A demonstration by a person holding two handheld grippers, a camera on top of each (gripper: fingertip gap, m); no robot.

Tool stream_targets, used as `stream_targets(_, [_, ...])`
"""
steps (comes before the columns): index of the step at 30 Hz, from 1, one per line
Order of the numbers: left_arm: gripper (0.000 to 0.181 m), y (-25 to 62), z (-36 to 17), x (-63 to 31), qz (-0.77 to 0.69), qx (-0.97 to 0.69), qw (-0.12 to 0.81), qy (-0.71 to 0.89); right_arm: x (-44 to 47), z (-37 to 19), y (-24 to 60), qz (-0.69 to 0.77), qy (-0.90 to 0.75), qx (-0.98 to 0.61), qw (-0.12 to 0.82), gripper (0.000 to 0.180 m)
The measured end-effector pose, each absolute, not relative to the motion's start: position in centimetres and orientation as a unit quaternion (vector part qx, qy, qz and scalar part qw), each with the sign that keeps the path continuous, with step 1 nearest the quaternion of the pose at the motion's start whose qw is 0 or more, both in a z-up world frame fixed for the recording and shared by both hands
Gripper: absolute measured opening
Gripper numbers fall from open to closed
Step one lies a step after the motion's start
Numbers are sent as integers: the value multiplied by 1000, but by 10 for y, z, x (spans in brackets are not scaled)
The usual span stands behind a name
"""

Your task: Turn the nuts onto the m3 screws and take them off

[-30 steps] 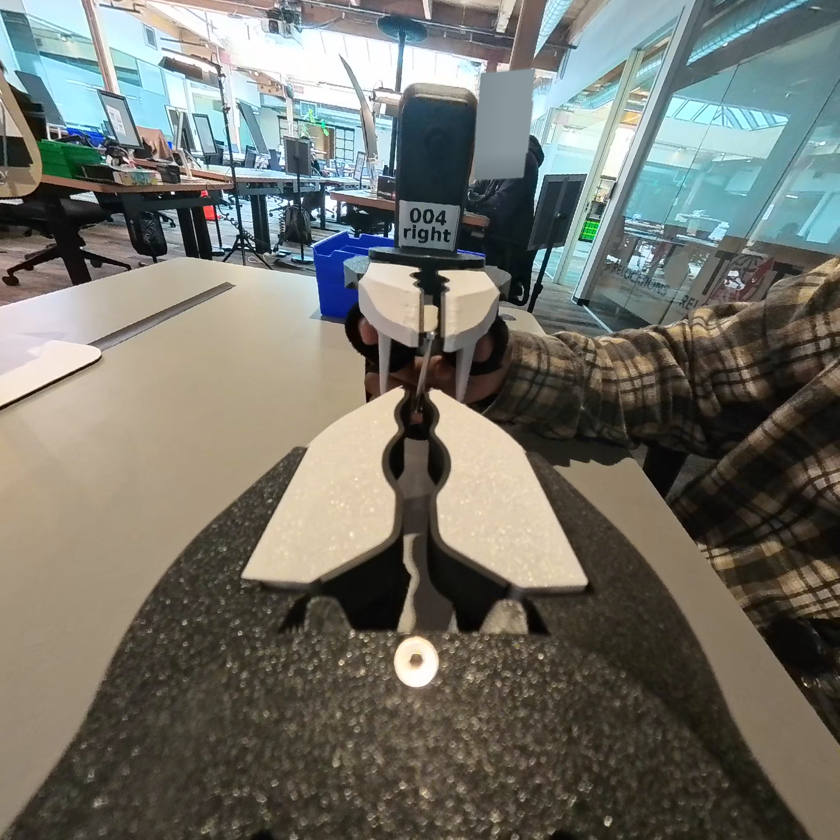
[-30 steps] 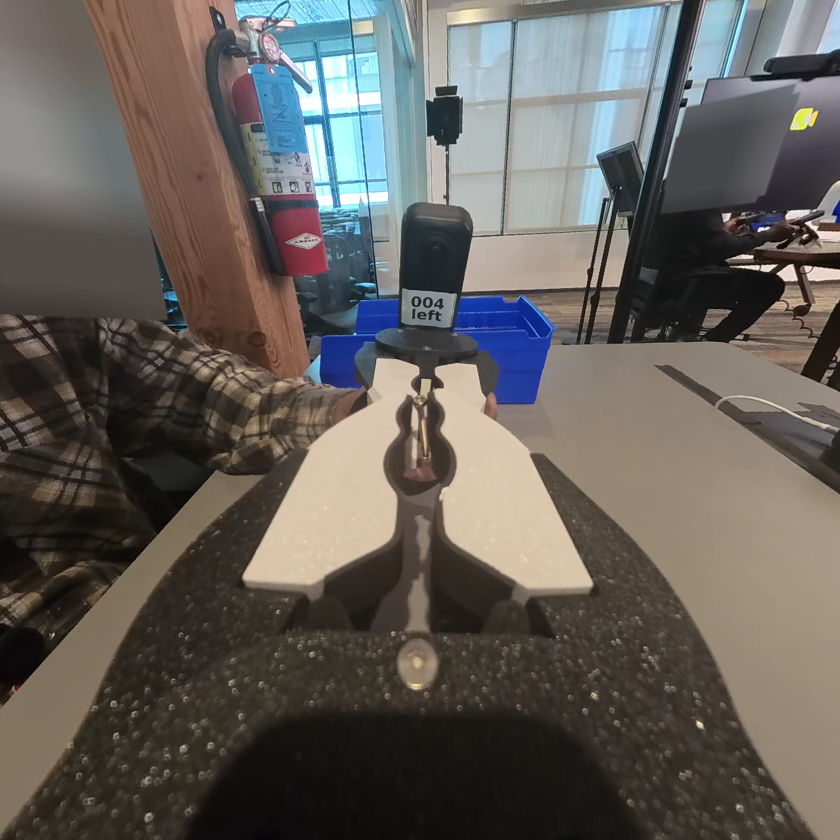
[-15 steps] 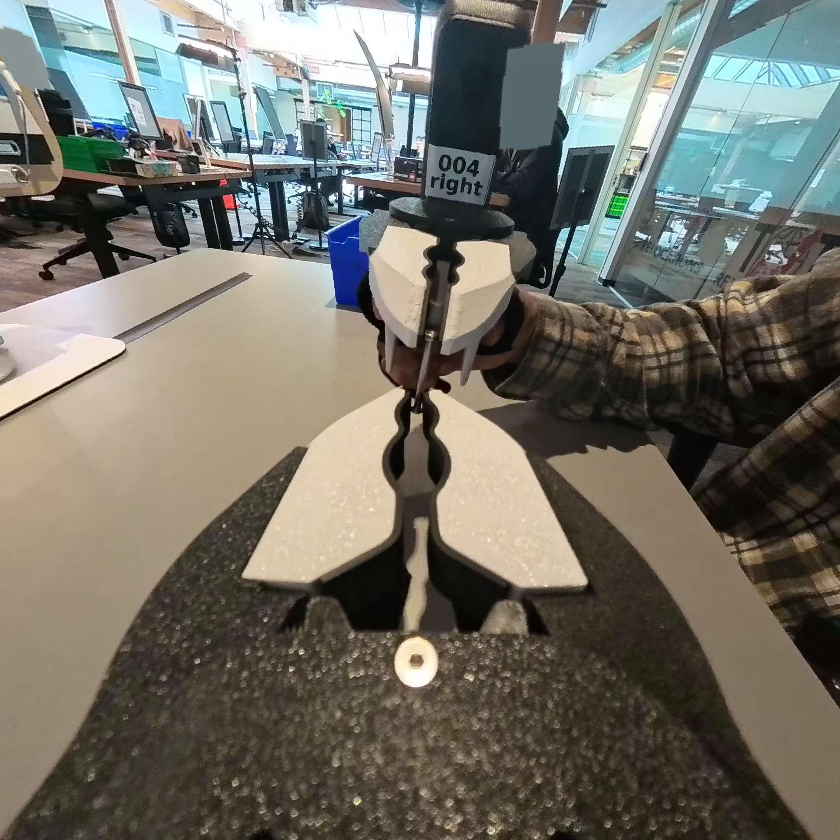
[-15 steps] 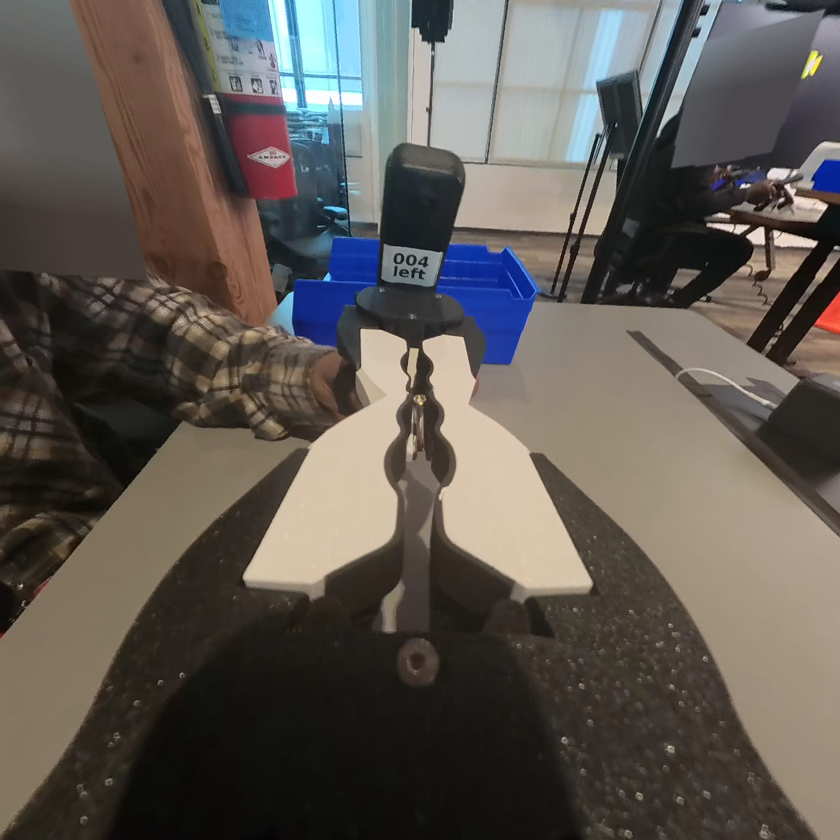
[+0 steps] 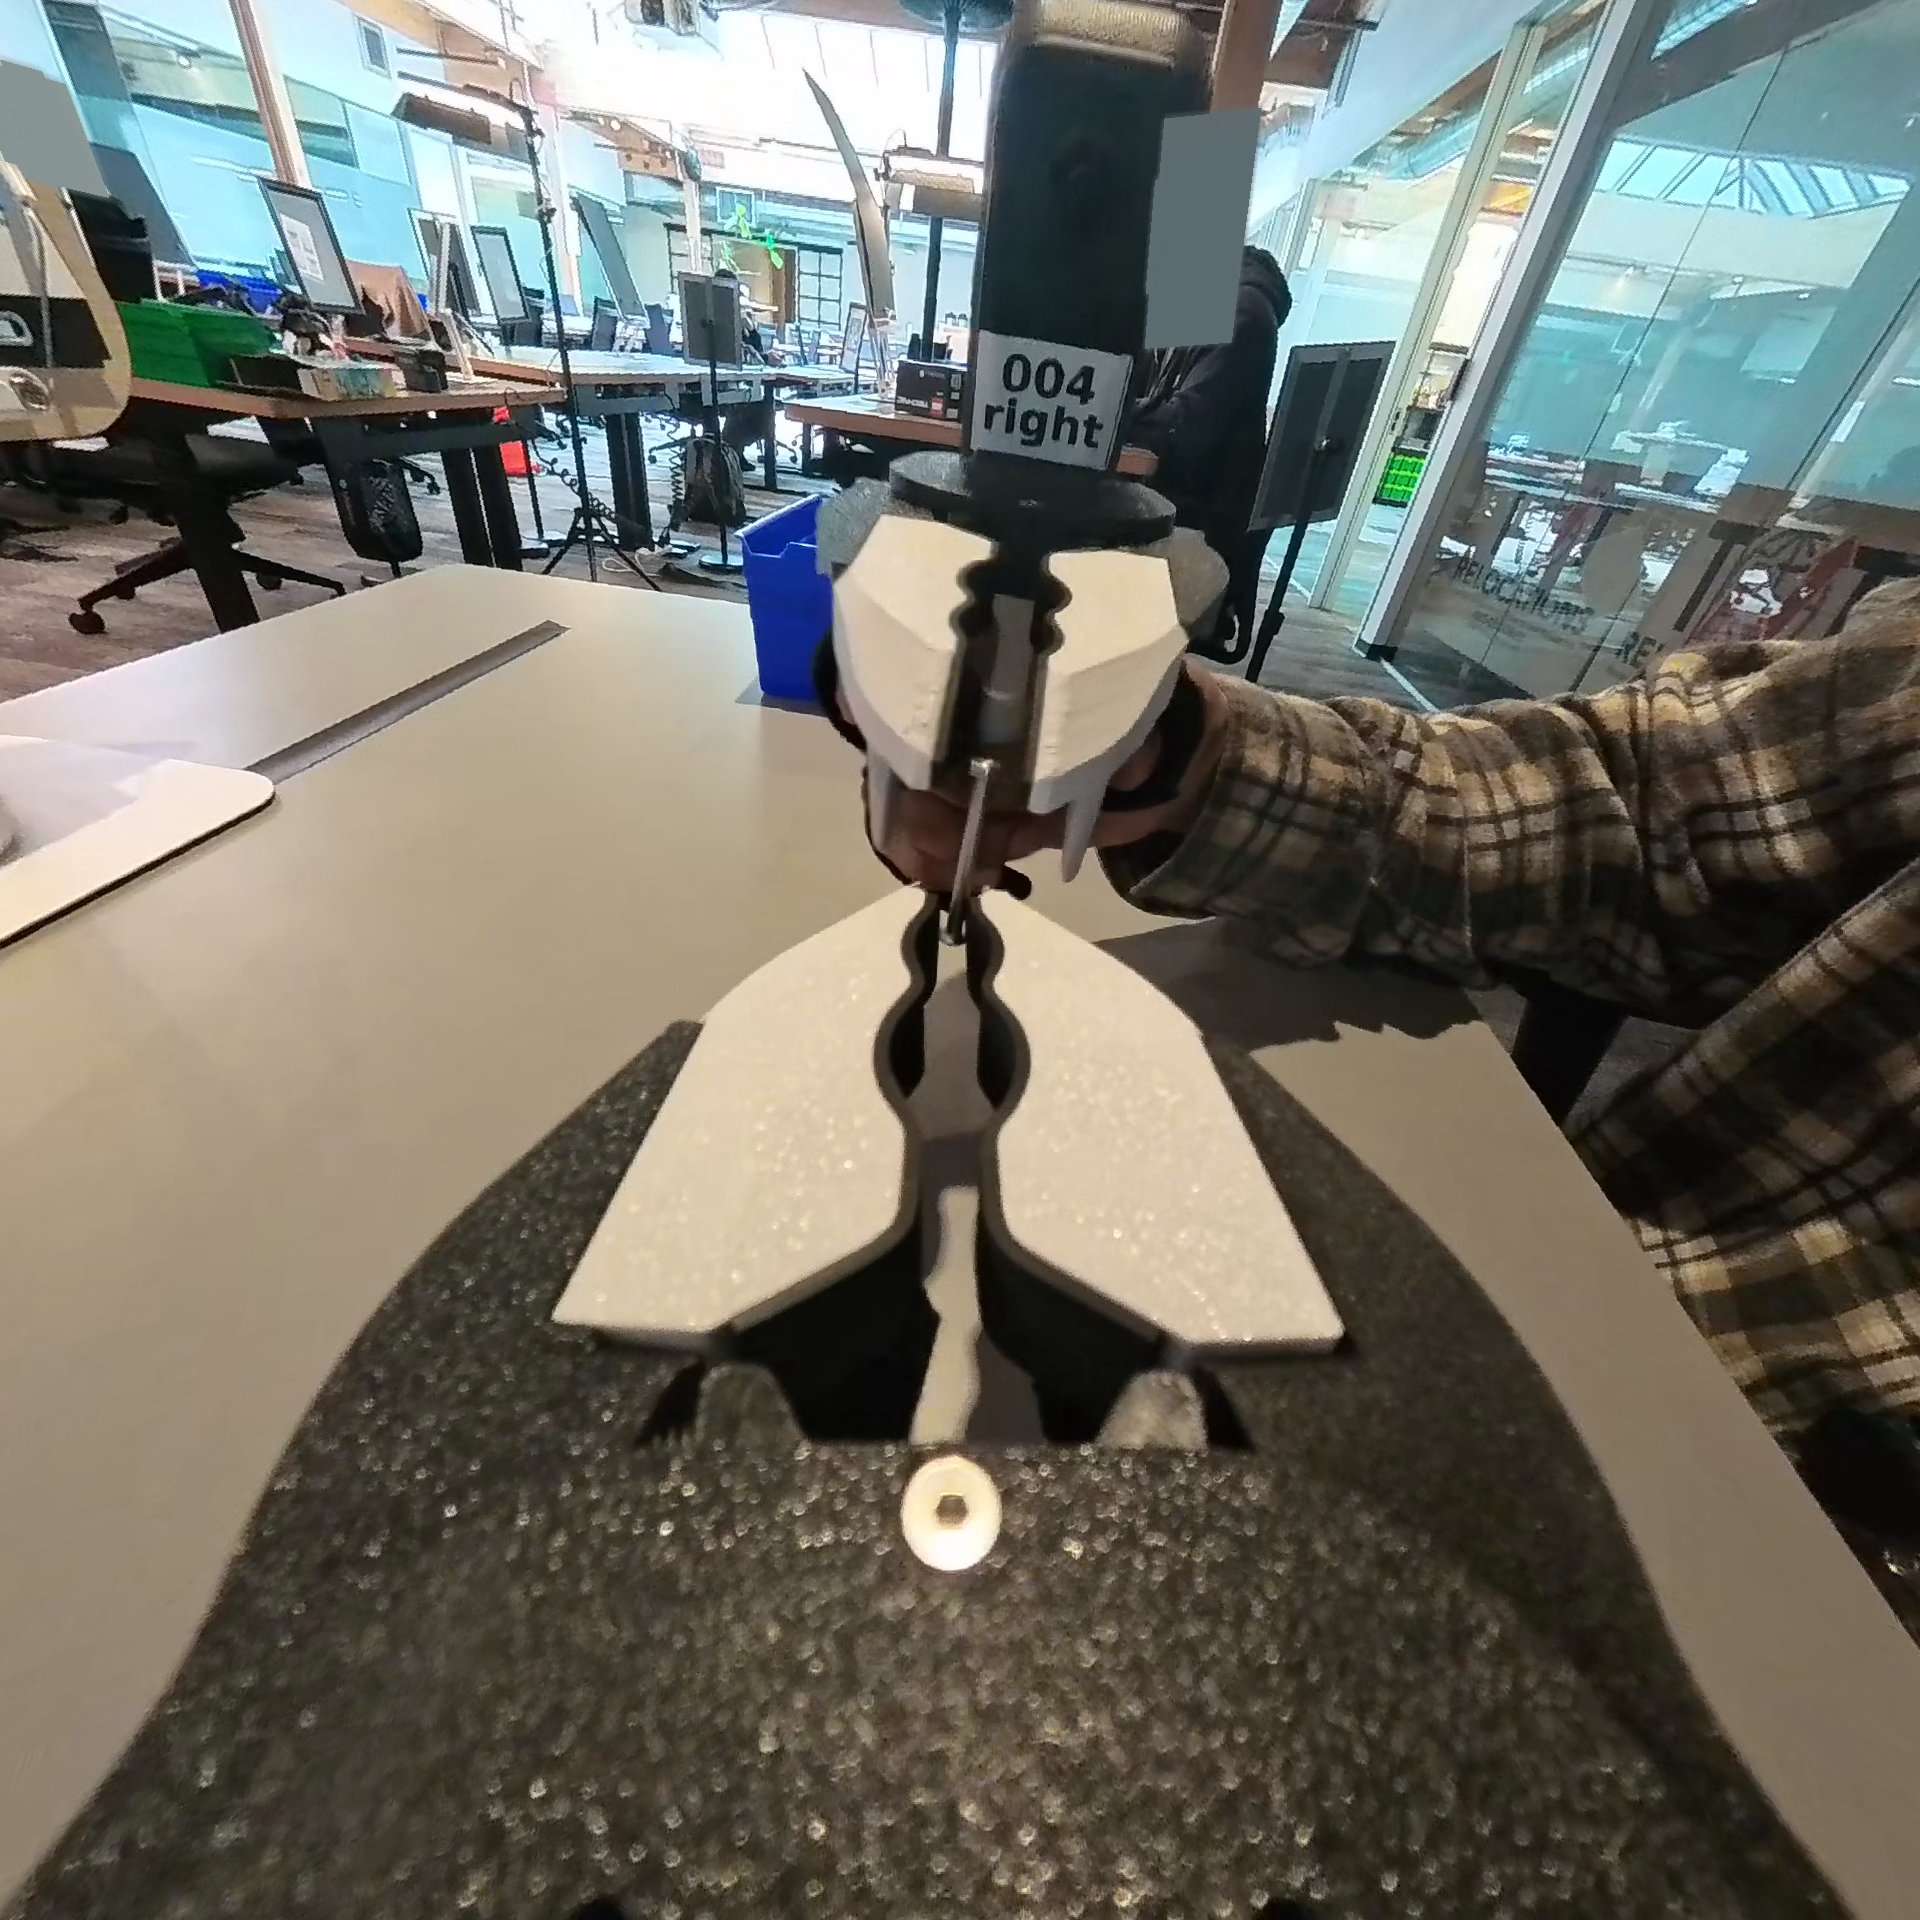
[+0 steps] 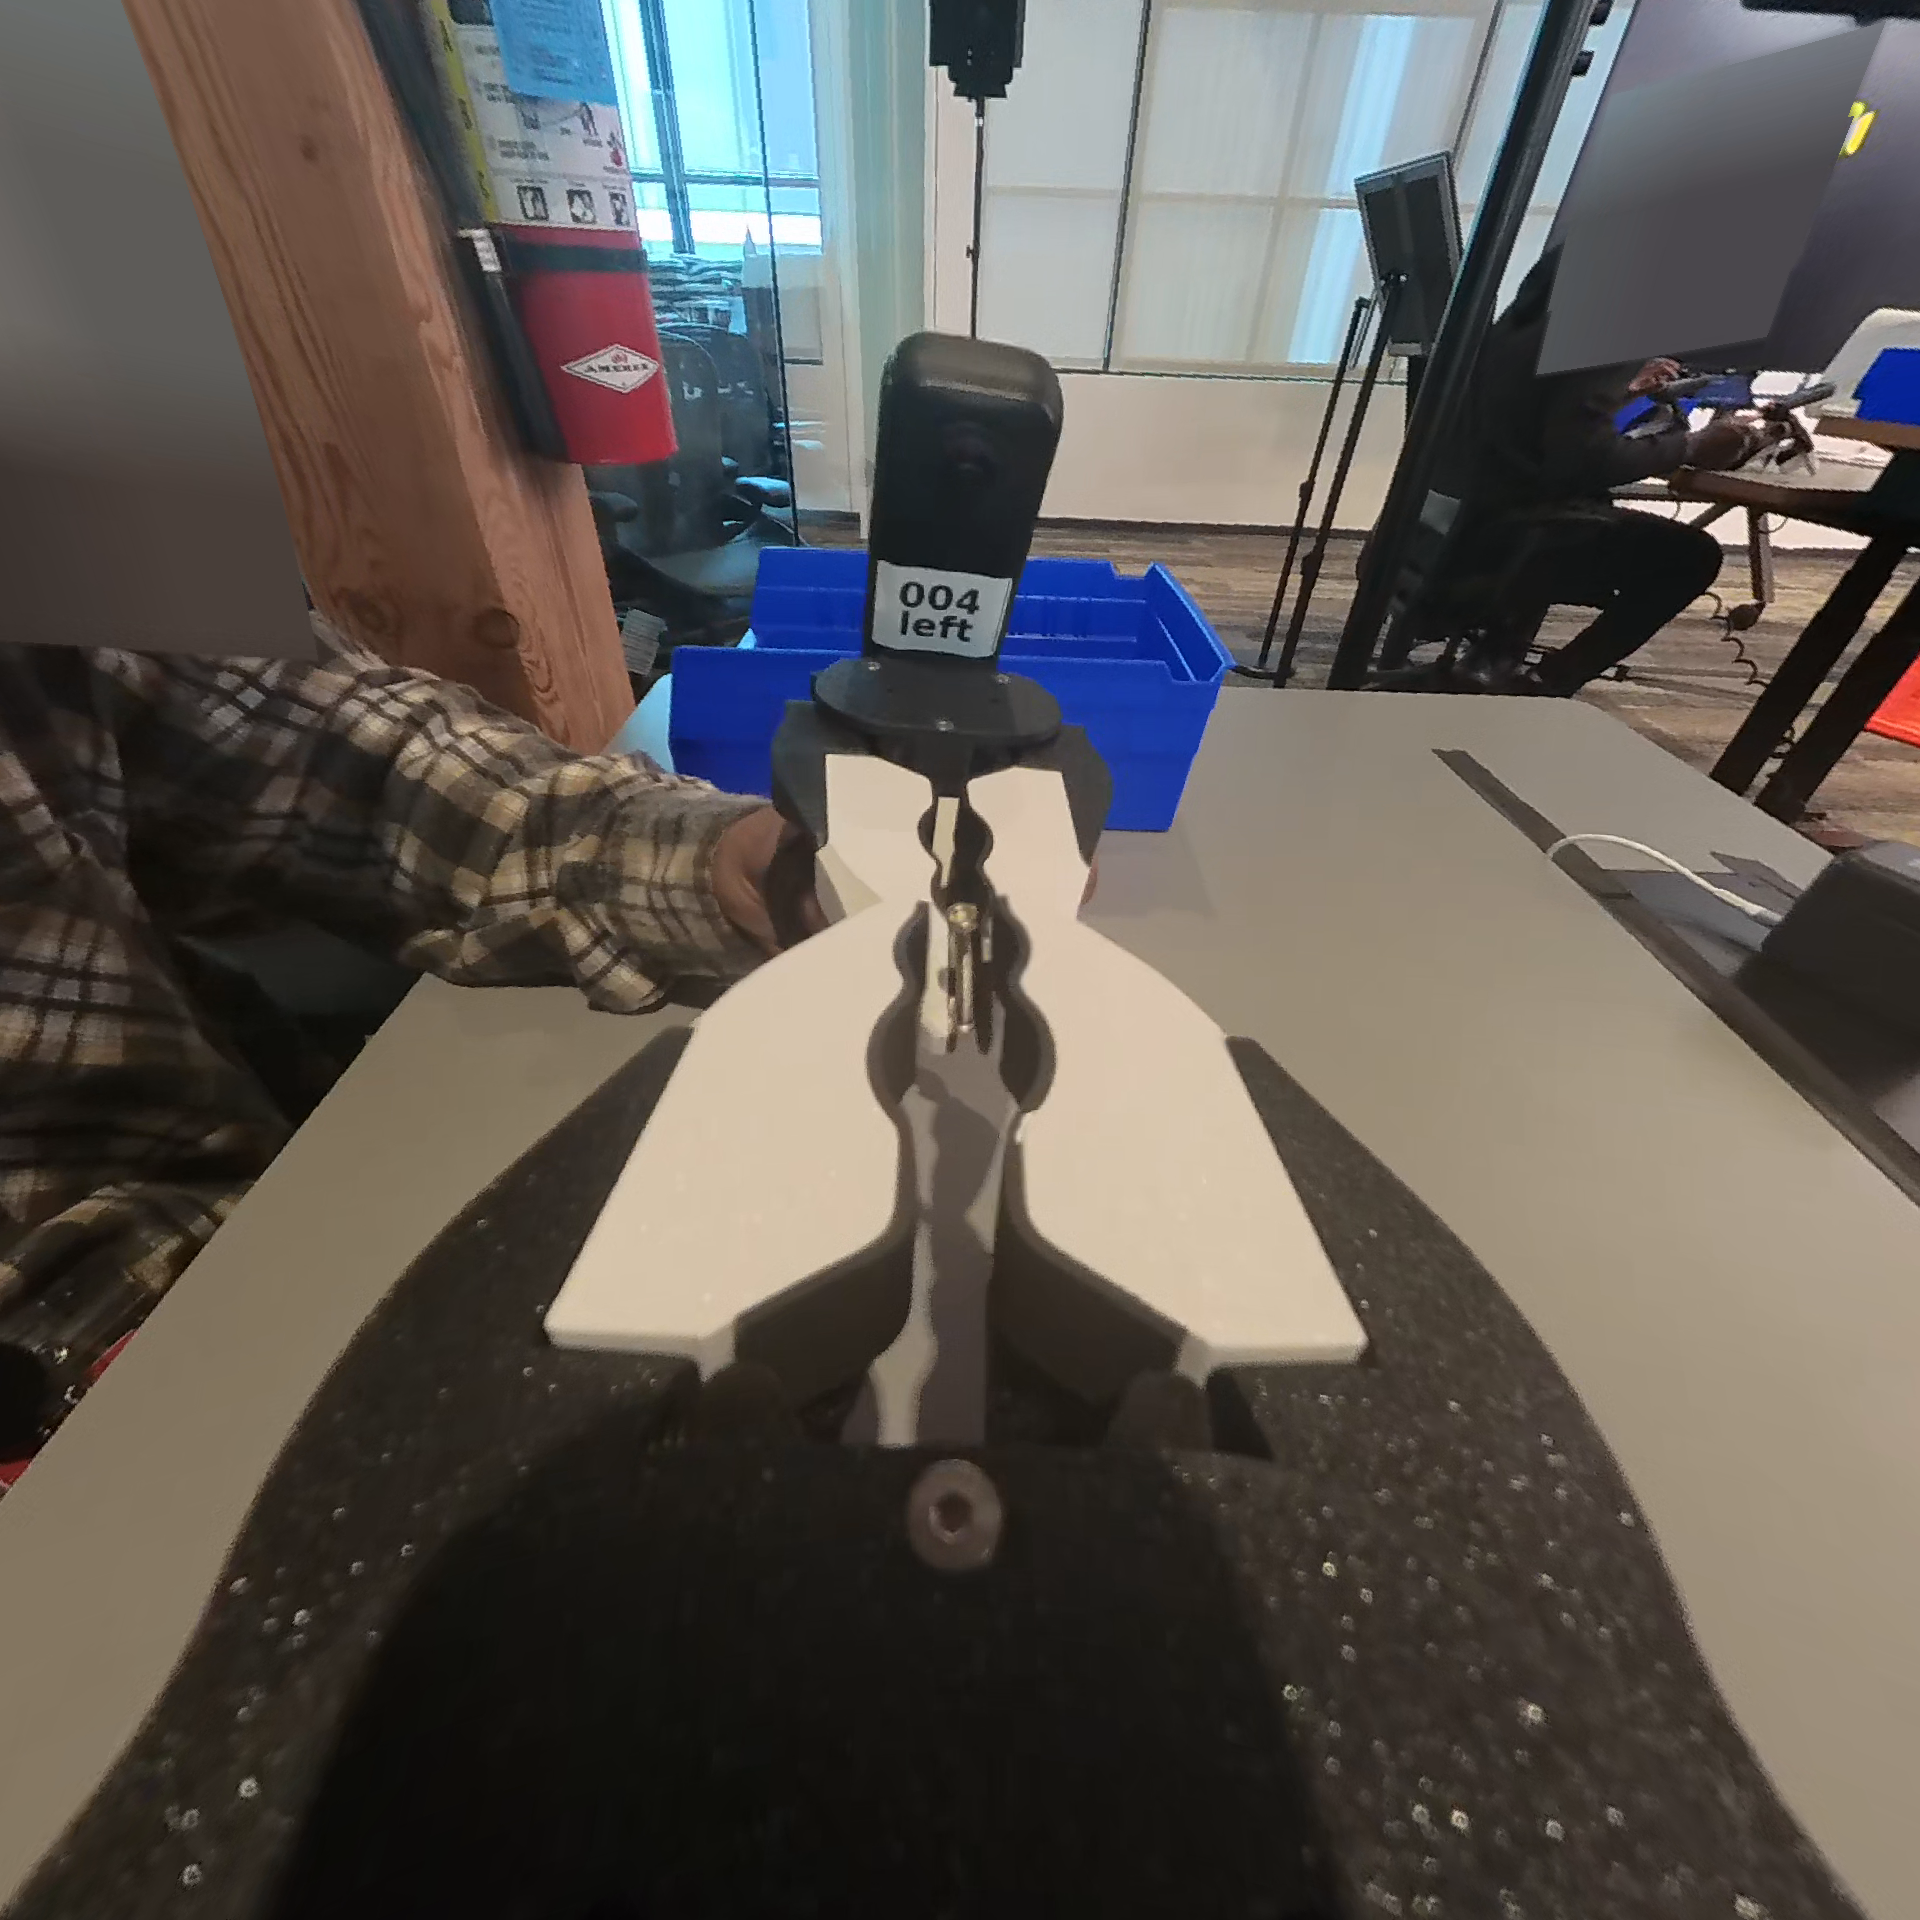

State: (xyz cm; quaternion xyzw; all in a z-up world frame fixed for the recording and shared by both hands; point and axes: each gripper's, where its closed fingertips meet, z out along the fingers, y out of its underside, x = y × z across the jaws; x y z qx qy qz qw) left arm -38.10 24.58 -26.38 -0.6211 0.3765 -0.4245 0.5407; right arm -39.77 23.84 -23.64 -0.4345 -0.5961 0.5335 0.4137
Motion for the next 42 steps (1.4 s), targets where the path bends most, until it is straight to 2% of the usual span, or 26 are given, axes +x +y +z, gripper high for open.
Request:
stream_targets(11, [4,245,-262,-381,-438,-617,538,371,-396,-237,226,552,-587,-415,423,43])
stream_targets(42, [4,249,-257,-387,-454,-615,543,347,-393,-232,222,535,-581,-423,445,48])
